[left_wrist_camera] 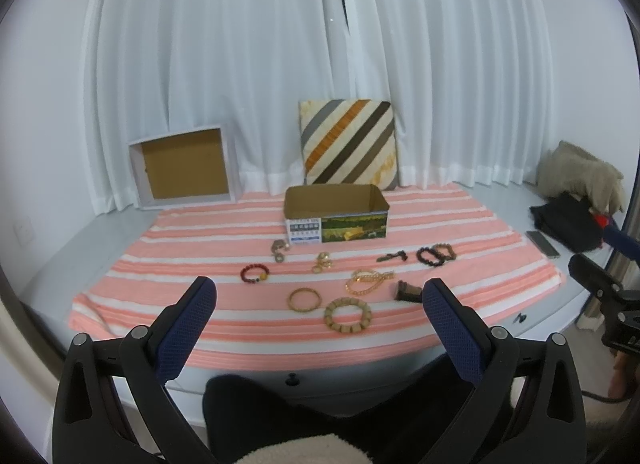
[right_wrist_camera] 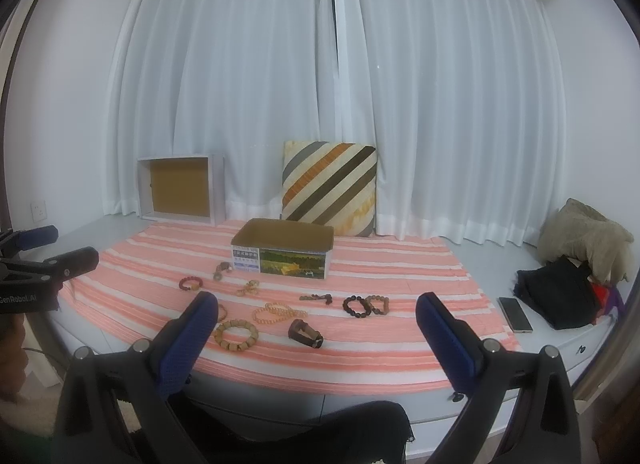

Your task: Organize jewelry

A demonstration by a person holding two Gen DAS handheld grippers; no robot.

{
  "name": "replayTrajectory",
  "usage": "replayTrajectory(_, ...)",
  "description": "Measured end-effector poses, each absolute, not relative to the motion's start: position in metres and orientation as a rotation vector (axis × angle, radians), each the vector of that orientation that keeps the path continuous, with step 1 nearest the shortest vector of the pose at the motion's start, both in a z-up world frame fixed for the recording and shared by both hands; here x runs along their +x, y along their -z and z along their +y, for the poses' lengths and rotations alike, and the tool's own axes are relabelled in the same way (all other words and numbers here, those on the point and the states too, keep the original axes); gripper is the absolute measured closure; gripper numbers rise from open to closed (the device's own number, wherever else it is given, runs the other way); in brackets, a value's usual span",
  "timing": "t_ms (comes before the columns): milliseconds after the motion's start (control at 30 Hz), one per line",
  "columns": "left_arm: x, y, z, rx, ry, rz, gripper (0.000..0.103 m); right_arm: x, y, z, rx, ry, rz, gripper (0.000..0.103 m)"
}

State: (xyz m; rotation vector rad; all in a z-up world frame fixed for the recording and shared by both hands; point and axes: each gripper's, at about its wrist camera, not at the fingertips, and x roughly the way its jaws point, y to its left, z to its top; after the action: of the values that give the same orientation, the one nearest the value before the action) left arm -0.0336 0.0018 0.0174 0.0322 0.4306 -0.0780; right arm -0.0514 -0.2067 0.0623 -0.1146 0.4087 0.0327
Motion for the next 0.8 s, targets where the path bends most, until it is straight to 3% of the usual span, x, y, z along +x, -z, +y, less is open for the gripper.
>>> replayTrajectory(467,0.011,0.004,0.010,-0.014,0.074,0.558,0.000,-0.020,-0.045,-0.219,-0.113,-0.015,0.480,0.002)
replayTrajectory(800,0.075,0.050,0.027,-0.045,0.036,0.632,0.000,0.036,-0.008,-0.234,-0.136,0.027,0.509,0.002)
